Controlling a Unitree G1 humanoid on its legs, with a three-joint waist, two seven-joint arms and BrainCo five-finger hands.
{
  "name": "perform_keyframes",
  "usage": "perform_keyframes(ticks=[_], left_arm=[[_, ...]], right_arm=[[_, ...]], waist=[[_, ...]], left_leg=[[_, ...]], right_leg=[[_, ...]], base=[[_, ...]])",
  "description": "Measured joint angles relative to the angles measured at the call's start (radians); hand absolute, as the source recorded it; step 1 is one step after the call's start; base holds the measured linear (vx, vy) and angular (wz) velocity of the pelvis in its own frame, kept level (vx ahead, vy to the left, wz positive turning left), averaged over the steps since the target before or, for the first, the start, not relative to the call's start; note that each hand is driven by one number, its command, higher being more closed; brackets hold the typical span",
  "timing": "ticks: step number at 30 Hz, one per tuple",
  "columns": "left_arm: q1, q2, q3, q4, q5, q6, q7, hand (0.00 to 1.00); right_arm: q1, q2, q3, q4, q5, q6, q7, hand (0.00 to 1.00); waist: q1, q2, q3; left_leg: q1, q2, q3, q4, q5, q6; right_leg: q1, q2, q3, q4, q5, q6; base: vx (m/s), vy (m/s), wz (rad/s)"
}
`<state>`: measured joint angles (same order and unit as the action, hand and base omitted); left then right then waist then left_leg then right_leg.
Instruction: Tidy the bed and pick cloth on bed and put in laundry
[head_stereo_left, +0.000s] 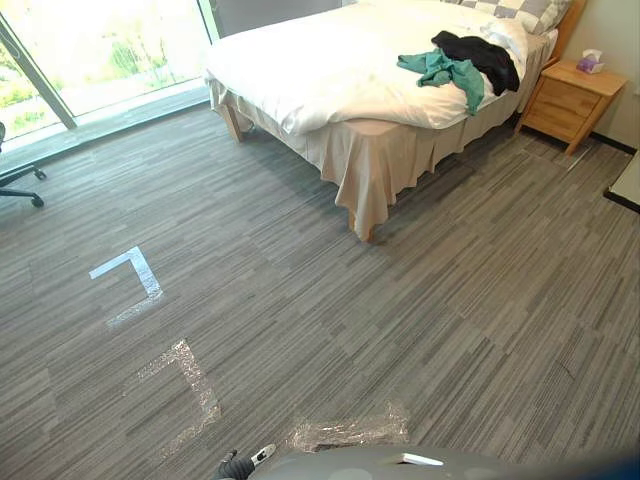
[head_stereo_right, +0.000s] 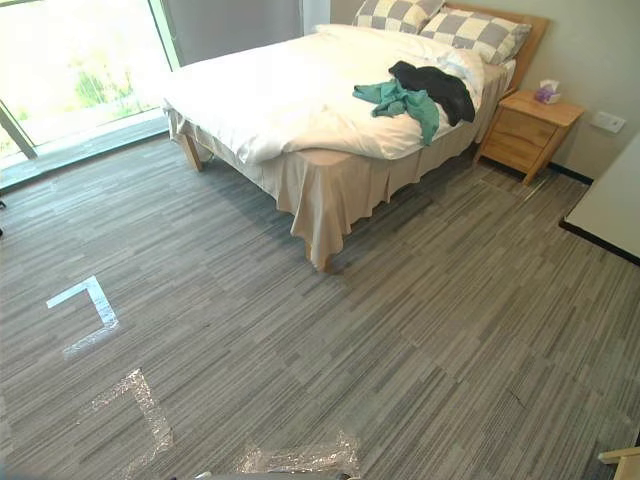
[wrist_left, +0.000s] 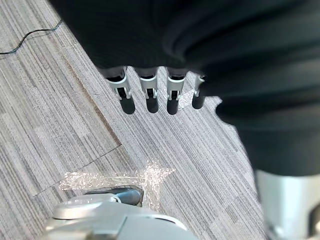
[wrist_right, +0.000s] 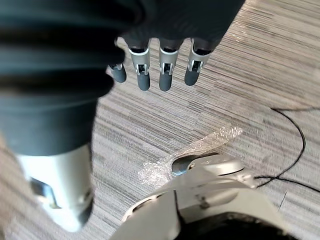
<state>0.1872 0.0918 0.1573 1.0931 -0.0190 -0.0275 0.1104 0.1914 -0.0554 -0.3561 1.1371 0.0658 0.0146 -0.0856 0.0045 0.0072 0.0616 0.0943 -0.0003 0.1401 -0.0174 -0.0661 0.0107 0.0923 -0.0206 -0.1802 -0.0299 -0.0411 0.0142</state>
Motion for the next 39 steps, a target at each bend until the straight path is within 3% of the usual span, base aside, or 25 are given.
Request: perform_keyframes(ticks=[8,10,18,37,39], left_arm=[[-0.039,0.004,0.008,0.030,0.018,-0.005,-0.004,0.00],[-0.043,0.004,0.006,0.030,0.037,-0.006,-0.006,0.00],[-0.056,0.008,-0.001,0.029,0.051,-0.014,-0.039,0.00],[-0.058,0.021,-0.034,0.029,0.051,-0.020,-0.034,0.00],[-0.066,0.024,-0.040,0.029,0.051,-0.020,-0.027,0.00]], right_arm=[[-0.058,0.008,-0.031,0.000,0.001,-0.002,0.014,0.00],[-0.063,0.008,-0.031,0.000,-0.001,-0.002,0.015,0.00],[-0.079,0.010,-0.020,-0.011,-0.004,-0.011,0.034,0.00],[-0.078,0.007,0.012,-0.015,-0.008,-0.022,0.030,0.00],[-0.079,0.008,0.004,-0.015,-0.007,-0.022,0.030,0.00]], waist=[[-0.008,-0.003,0.028],[-0.010,-0.003,0.030],[-0.011,-0.008,0.053],[-0.013,-0.018,0.060],[-0.011,-0.021,0.066]], left_leg=[[0.049,0.000,0.016,-0.024,-0.010,-0.027],[0.063,0.000,0.016,-0.047,0.000,-0.050],[0.096,0.001,0.020,-0.051,-0.004,-0.058],[0.098,0.000,0.049,-0.078,0.002,-0.046],[0.088,0.003,0.072,-0.078,0.002,-0.045]], right_leg=[[0.053,0.001,-0.033,-0.040,0.010,0.041],[0.059,0.000,-0.039,-0.040,0.008,0.070],[0.082,0.000,-0.045,-0.042,0.008,0.070],[0.078,0.005,-0.050,-0.064,0.011,0.051],[0.043,0.005,-0.037,-0.034,-0.002,0.029]], base=[[0.06,-0.001,-0.01],[0.00,-0.027,0.05],[-0.02,-0.020,-0.01],[-0.05,-0.030,-0.03],[-0.05,-0.021,-0.20]])
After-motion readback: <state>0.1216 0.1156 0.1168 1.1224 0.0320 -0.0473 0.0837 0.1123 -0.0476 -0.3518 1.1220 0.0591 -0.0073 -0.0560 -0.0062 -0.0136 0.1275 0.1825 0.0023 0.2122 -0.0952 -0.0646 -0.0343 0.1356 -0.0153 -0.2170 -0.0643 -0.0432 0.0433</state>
